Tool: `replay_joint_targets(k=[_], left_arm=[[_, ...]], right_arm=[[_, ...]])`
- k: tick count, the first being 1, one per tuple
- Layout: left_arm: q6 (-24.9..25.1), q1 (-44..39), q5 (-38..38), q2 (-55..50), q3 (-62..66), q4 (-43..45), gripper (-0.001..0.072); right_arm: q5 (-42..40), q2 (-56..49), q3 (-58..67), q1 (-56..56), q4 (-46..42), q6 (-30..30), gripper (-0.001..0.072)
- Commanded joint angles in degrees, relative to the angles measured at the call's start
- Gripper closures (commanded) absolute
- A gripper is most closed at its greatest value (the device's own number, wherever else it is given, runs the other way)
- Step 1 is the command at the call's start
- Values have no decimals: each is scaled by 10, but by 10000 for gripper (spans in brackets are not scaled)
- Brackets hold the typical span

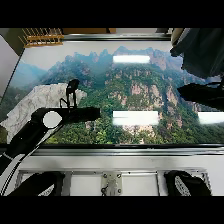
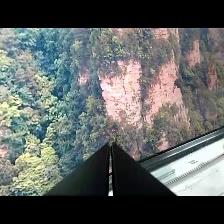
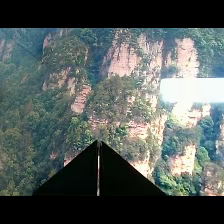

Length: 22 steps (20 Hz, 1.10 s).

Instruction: Fold the clothes and pants, and hang the long-sleeved shirts on hangers.

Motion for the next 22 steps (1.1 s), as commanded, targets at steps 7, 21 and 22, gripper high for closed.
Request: replay_joint_targets(k=[7,21,22], left_arm=[[210,146,63,-17,74,51,12],[361,316,-47,-449,360,259,12],[361,310,-46,-461,360,260,12]], right_arm=[[0,-2,-2,0,0,0,680],[0,-3,-2,0,0,0,680],[0,-3,-2,0,0,0,680]])
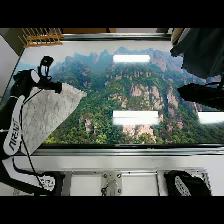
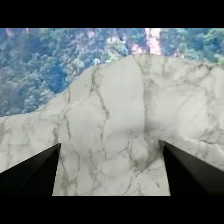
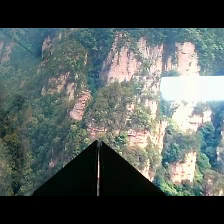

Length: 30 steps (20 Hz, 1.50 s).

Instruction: Fold the clothes and pants, and hang the long-sleeved shirts on hangers.

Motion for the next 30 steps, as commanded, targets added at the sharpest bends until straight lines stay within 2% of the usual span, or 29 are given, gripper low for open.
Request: replay_joint_targets(k=[1,4,6,7,8,11,14,15,17,19,20,21,22,24,26,28,29,30], left_arm=[[19,-13,-4,-65,14,15,12],[17,-21,1,-78,14,15,18],[12,-27,0,-71,14,15,473],[12,-31,1,-60,14,13,654],[13,-39,5,-44,14,14,698],[29,-89,46,31,14,10,699],[105,-186,47,108,14,9,698],[116,-221,44,123,14,5,698],[167,-281,43,136,14,-66,698],[259,-330,44,128,14,-151,698],[286,-351,46,120,14,-180,698],[286,-370,53,109,14,-199,697],[269,-384,64,98,14,-198,685],[194,-390,95,88,14,-194,63],[76,-357,89,106,14,-194,45],[-81,-283,15,144,8,-195,46],[-129,-242,-21,169,-14,-195,46],[-154,-198,-50,200,-55,-195,46]], right_arm=[[0,0,0,0,0,0,681],[0,0,0,0,0,0,680],[0,0,0,0,0,0,681],[0,0,0,0,0,0,680],[0,0,0,0,0,0,681],[0,0,0,0,0,0,680],[0,0,0,0,0,0,681],[-1,0,0,0,1,0,681],[0,0,0,0,1,0,680],[0,0,0,0,1,0,680],[0,0,0,0,1,0,680],[0,0,0,0,1,0,681],[0,0,0,0,1,0,680],[0,0,0,0,0,0,681],[0,0,0,0,0,0,680],[0,0,0,0,0,0,680],[0,0,0,0,1,0,680],[0,0,0,0,1,0,680]])
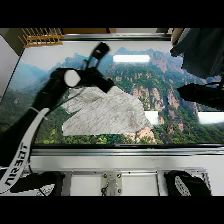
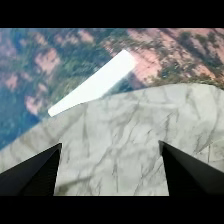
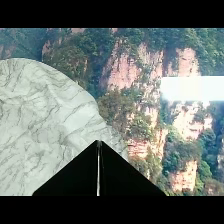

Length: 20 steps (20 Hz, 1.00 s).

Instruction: Fold the clothes and pants, and hang the long-sleeved shirts on hangers.

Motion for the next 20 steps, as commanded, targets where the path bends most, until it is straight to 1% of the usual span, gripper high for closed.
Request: replay_joint_targets(k=[1,3,4,6,9,11,13,15,19,20], left_arm=[[-175,125,-100,84,-97,-9,46],[-210,205,-131,150,-215,-9,45],[-215,241,-135,178,-275,-9,45],[-214,308,-124,224,-395,-12,46],[-214,366,-89,251,-505,-14,45],[-203,376,-66,252,-537,-14,45],[-192,375,-59,231,-546,-14,46],[-192,363,-59,195,-538,-15,46],[-193,312,-56,116,-485,-15,46],[-194,296,-56,103,-469,-15,150]], right_arm=[[0,0,0,0,0,0,680],[0,0,0,0,1,2,680],[0,0,0,0,5,2,681],[0,0,0,0,21,2,680],[0,0,0,0,26,2,680],[0,0,0,0,29,2,681],[0,0,0,0,31,2,680],[1,0,0,0,33,2,680],[2,0,0,0,35,2,680],[7,0,0,0,32,2,679]])
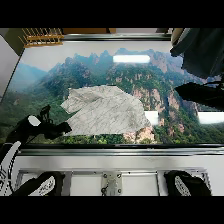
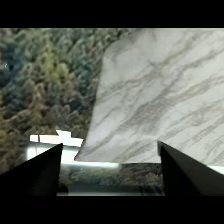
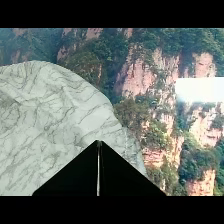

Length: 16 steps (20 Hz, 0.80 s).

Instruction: Fold the clothes and pants, and hang the long-sleeved shirts on hangers.

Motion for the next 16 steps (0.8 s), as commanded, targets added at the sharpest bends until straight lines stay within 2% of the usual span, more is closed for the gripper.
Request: replay_joint_targets(k=[1,2,3,5,6,7,8,12,14,16], left_arm=[[0,-43,0,-49,43,3,385],[0,-51,-3,-52,58,3,602],[1,-54,-8,-50,73,3,697],[1,-53,-11,-27,94,6,698],[1,-53,-11,-11,99,7,698],[2,-53,-7,8,100,7,698],[2,-53,-3,26,97,7,698],[2,-53,0,70,82,7,698],[2,-53,1,82,70,7,698],[2,-53,1,89,54,7,698]], right_arm=[[13,0,-2,-1,-8,0,679],[15,-1,-7,-1,-24,1,678],[15,-1,-18,-2,-47,17,677],[15,-5,-61,-11,-102,102,673],[15,-13,-89,-16,-118,136,567],[14,-26,-123,-19,-122,157,205],[11,-44,-155,-18,-118,171,0],[-71,-140,-268,-17,13,228,0],[-120,-183,-292,-15,98,228,1],[-153,-214,-295,2,142,228,0]])
